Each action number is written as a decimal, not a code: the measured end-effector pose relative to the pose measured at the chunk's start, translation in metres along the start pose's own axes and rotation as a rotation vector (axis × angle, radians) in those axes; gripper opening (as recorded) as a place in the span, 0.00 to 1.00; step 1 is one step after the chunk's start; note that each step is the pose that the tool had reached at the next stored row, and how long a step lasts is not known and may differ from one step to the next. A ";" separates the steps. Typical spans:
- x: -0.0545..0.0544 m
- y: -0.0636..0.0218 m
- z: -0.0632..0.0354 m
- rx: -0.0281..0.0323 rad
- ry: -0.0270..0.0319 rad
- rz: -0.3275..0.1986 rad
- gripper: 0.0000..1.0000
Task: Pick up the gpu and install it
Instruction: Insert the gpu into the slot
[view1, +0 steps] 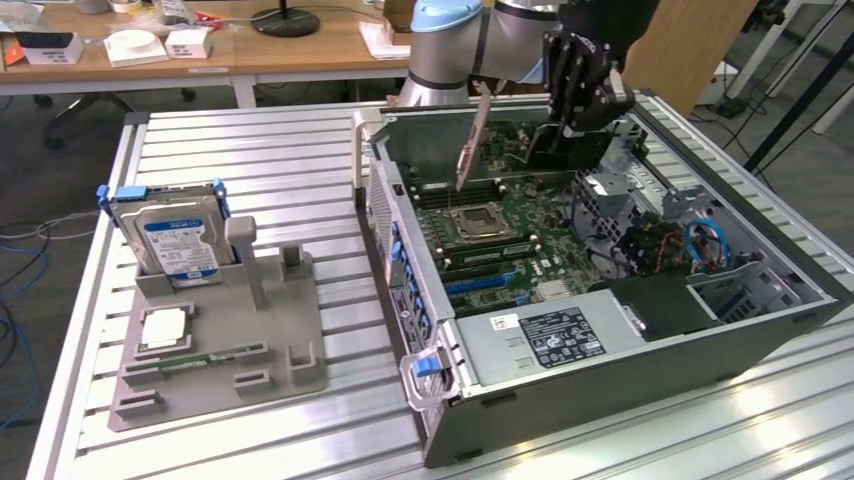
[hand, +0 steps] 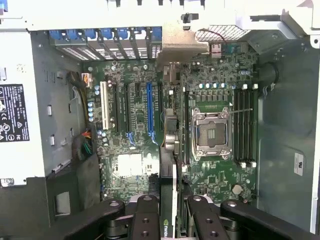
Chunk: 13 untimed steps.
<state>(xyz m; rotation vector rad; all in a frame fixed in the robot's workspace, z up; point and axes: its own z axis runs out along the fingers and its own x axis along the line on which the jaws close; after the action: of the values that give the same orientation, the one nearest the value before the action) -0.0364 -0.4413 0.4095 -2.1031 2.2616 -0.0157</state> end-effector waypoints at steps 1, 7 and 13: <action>0.000 0.0000 0.0000 0.0001 0.0002 0.004 0.26; 0.000 0.0000 0.0000 0.0009 0.0011 0.028 0.26; 0.000 0.0000 0.0000 0.0017 0.0022 0.052 0.26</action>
<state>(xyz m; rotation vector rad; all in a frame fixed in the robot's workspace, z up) -0.0364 -0.4413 0.4095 -2.0440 2.3155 -0.0178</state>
